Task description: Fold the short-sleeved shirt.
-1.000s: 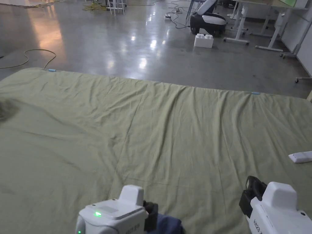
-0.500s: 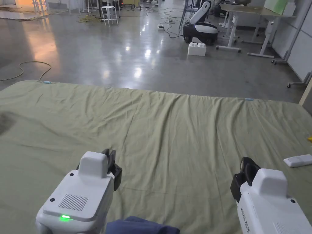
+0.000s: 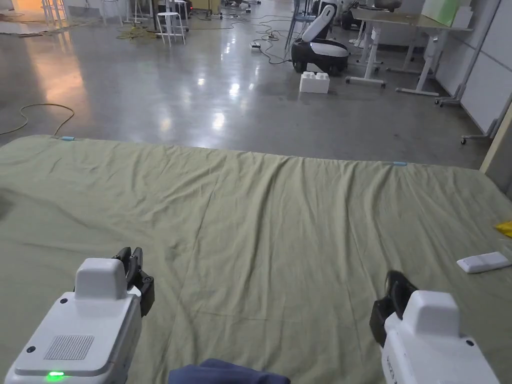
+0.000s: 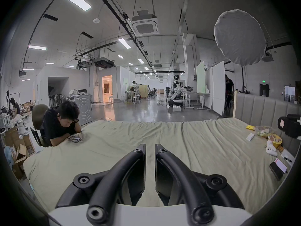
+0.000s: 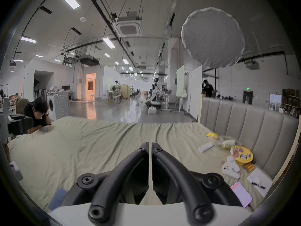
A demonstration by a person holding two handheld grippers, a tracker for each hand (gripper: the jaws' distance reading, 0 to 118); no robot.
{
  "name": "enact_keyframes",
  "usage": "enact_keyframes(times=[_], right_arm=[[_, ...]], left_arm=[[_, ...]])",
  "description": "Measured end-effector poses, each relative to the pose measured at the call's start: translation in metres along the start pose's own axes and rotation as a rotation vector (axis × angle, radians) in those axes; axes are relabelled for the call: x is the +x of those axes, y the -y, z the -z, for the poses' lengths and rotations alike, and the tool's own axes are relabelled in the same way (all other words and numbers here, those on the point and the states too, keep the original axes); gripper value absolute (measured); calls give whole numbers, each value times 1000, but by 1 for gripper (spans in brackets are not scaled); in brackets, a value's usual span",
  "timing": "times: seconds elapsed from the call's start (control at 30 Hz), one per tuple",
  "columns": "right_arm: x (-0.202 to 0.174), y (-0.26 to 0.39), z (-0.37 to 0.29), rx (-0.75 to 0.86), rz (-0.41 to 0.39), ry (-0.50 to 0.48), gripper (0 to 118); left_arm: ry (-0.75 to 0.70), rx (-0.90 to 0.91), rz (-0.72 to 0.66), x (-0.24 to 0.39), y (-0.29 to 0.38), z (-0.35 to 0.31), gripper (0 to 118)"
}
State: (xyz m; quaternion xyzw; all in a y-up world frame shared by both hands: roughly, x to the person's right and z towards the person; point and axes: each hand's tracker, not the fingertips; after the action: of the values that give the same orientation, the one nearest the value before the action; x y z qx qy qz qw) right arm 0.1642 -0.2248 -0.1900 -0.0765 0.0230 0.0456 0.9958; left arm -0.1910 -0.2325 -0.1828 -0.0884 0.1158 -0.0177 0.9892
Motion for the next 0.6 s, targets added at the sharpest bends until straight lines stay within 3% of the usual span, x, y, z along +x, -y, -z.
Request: enact_keyframes(times=[0.33, 0.47, 0.6], right_arm=[[-103, 86, -21, -294, -46, -291, 3], [-141, 111, -19, -316, -96, -330, 3], [-156, 141, -6, -370, -128, -282, 3]], left_arm=[[-2, -171, -24, -36, 47, -9, 11], [21, -264, -77, -50, 70, -18, 11], [70, -365, -128, -58, 92, -23, 11]])
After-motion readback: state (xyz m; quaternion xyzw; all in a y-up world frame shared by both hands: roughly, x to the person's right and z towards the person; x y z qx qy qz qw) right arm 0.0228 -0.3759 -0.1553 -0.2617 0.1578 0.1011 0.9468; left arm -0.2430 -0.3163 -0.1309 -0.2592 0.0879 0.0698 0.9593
